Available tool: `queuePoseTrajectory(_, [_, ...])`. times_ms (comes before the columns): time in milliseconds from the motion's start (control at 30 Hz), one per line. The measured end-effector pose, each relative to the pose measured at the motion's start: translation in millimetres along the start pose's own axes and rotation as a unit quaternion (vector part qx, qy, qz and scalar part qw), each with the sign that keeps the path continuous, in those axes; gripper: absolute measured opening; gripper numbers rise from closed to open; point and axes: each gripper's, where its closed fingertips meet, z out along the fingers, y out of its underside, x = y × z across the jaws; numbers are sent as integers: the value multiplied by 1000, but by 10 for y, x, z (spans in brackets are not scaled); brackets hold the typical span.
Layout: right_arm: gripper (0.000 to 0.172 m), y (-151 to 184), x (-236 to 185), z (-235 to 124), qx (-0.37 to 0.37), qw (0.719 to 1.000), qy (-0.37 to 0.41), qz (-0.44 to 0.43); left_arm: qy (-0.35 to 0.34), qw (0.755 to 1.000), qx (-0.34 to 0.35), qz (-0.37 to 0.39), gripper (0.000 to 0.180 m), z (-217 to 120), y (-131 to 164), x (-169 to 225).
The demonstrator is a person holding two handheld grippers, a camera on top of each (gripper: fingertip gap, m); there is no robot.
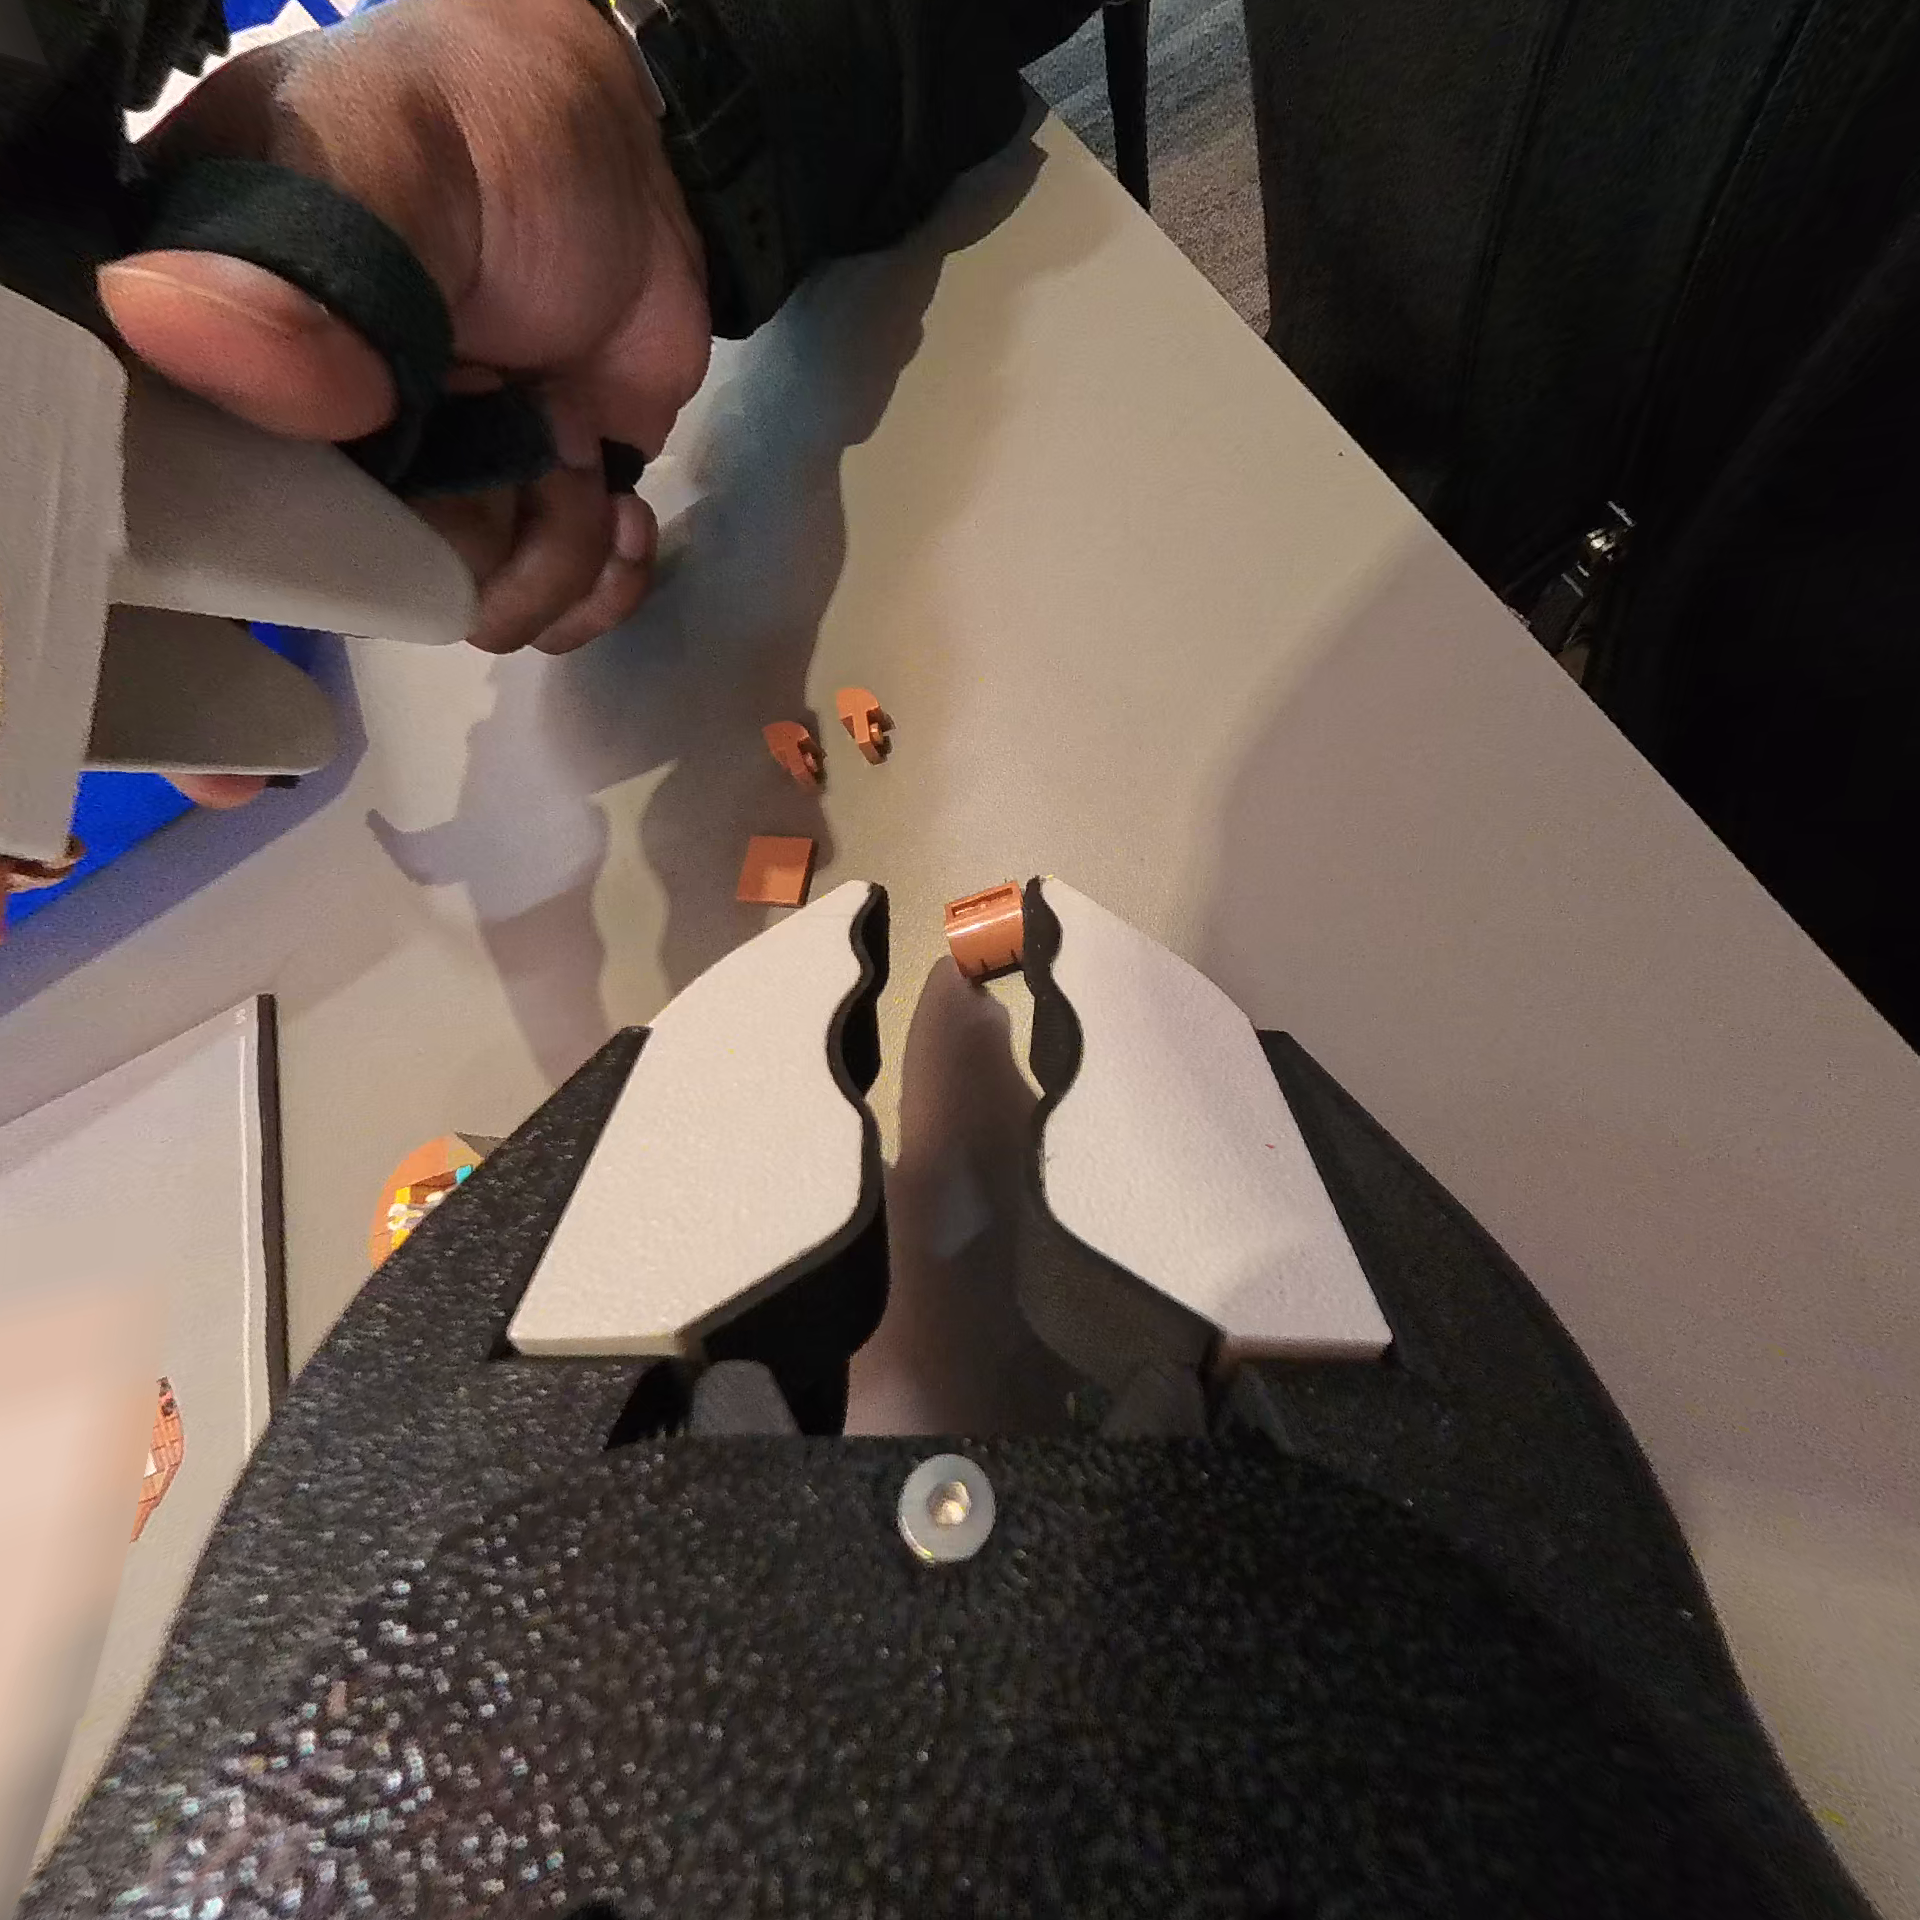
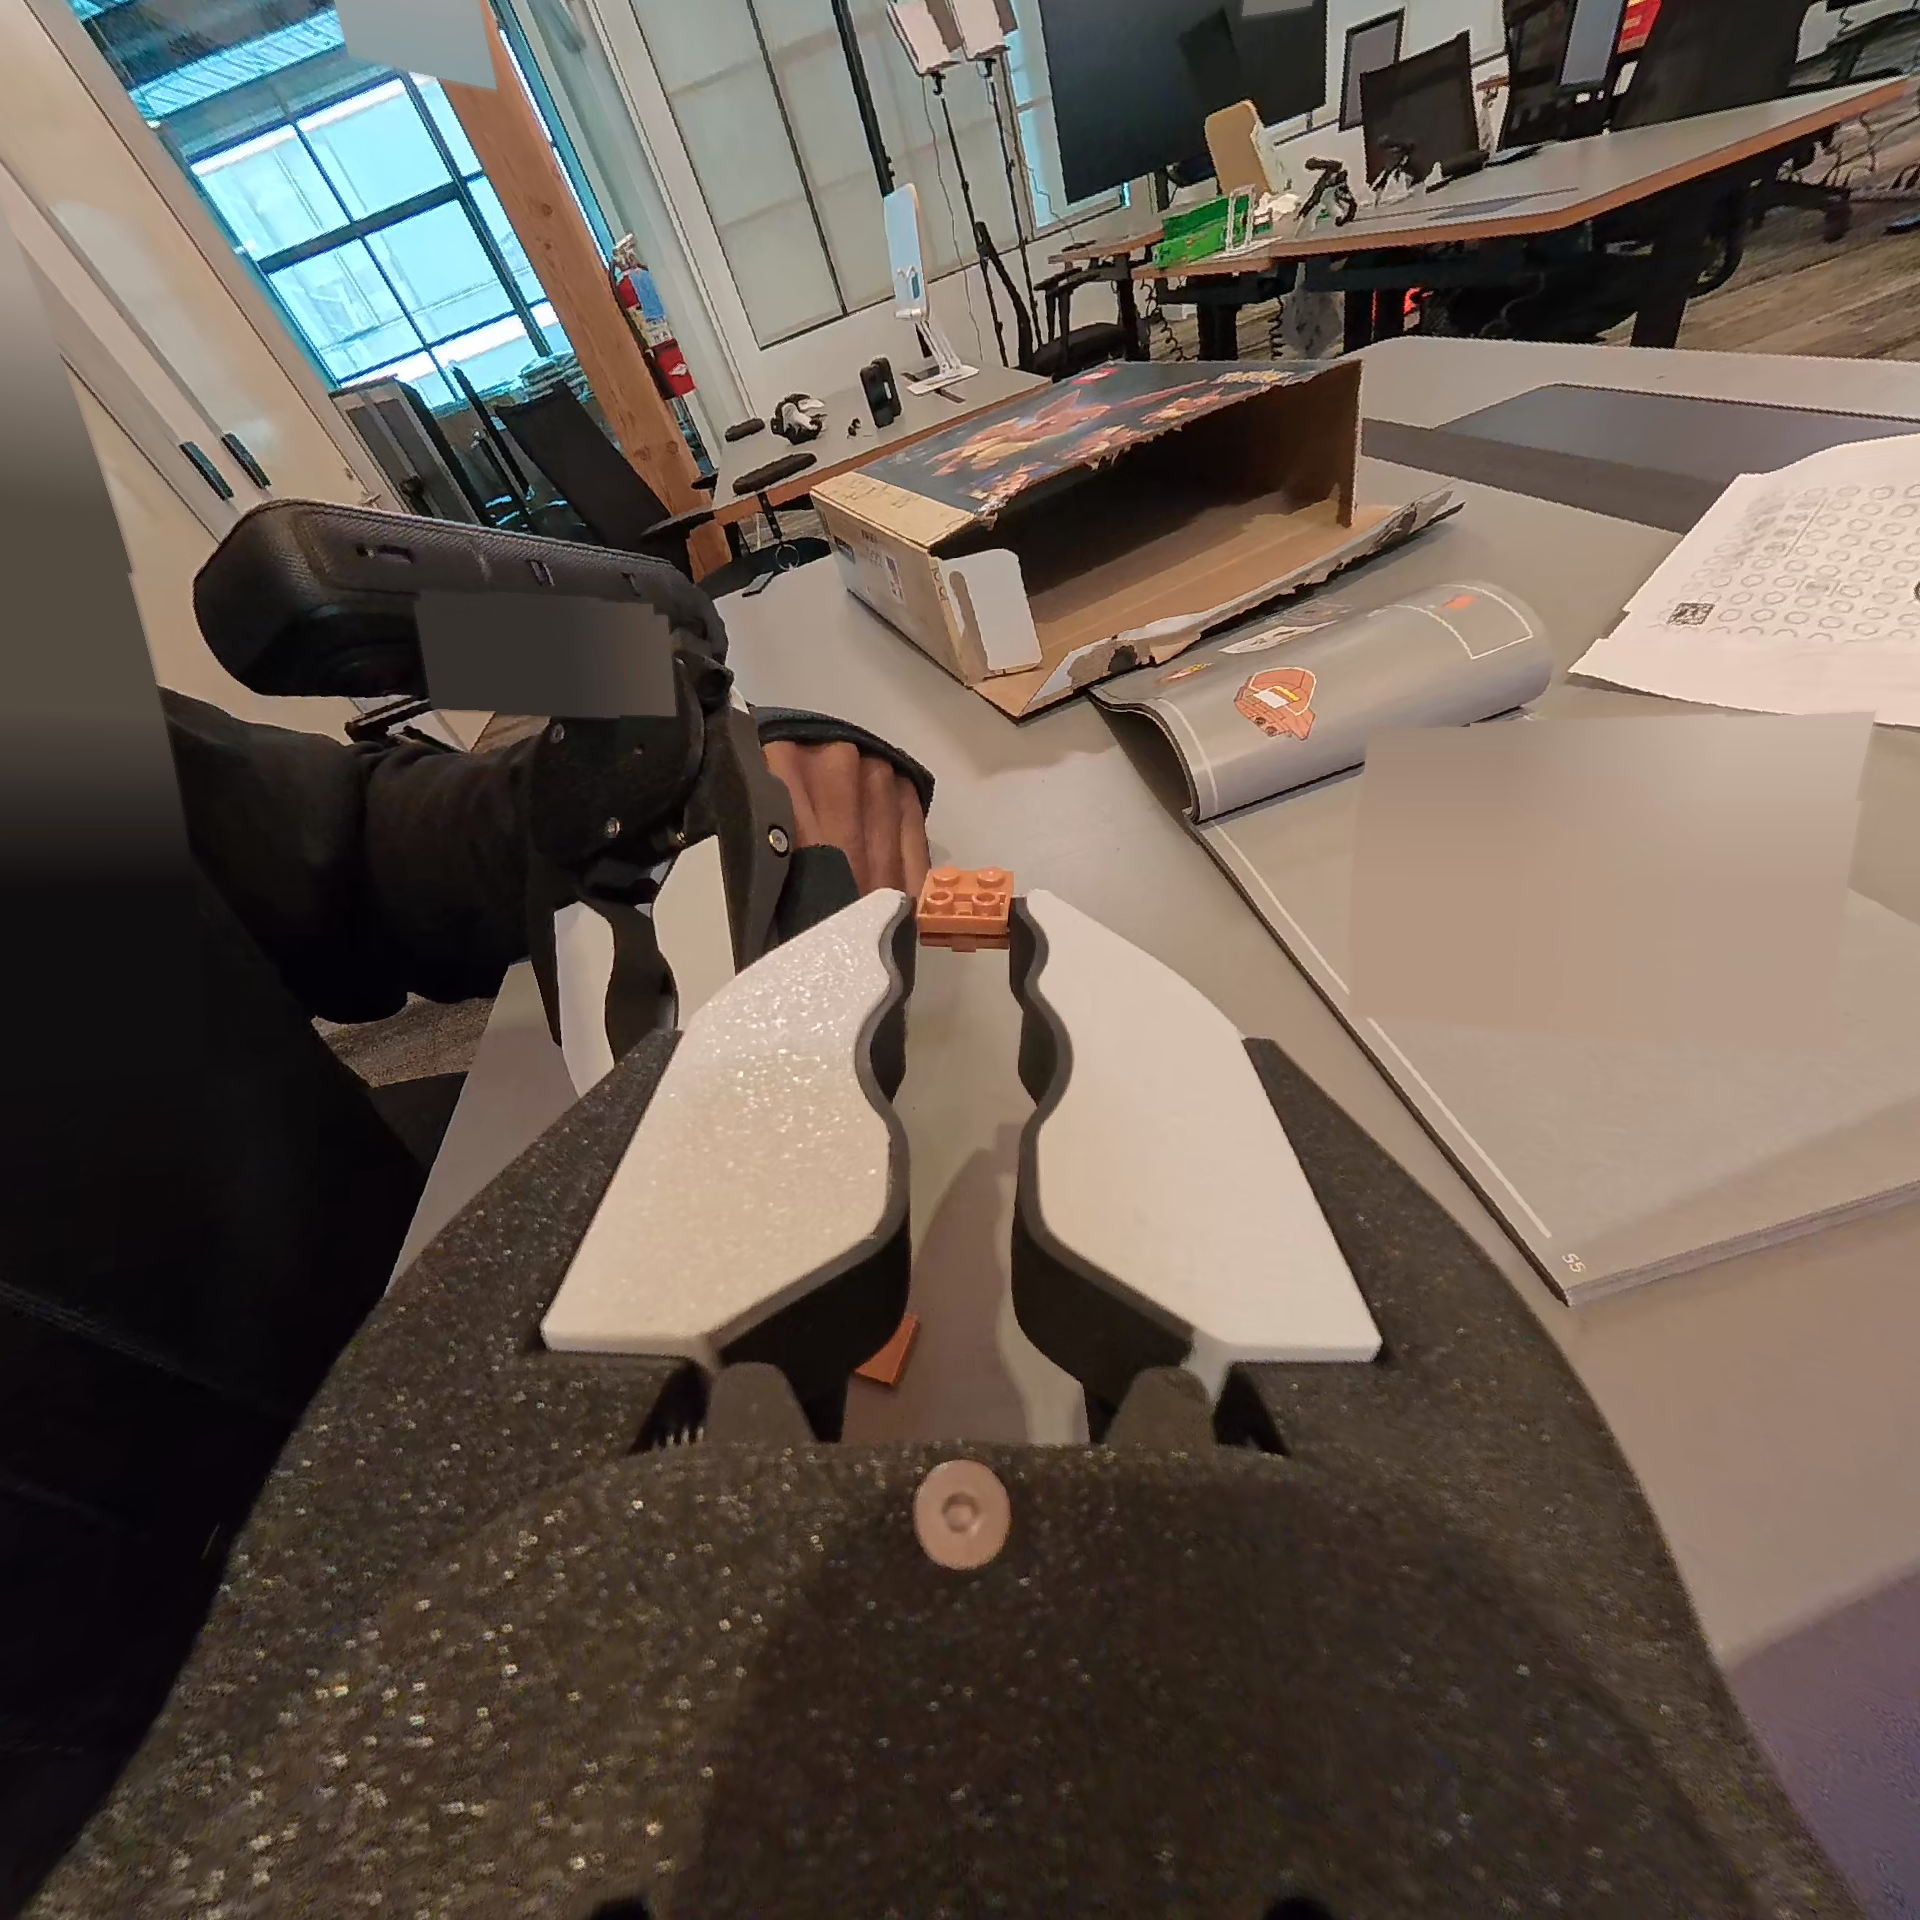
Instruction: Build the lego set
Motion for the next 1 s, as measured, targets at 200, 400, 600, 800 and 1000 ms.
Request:
queuePoseTrajectory(200, [17,6,5,0,-2,1000,0,1,0,1000,-2,-6,24,-41,14,-8])
queuePoseTrajectory(400, [17,12,-1,6,-3,1000,0,0,6,1000,-14,-6,24,4,30,22])
queuePoseTrajectory(600, [17,18,-4,12,-4,1000,-1,0,10,999,-36,-4,23,55,74,38])
queuePoseTrajectory(800, [17,30,-14,22,-6,1000,-3,0,13,998,-54,-3,21,86,117,49])
queuePoseTrajectory(1000, [17,35,-19,26,-7,1000,-4,-1,14,998,-58,-4,17,93,124,49])
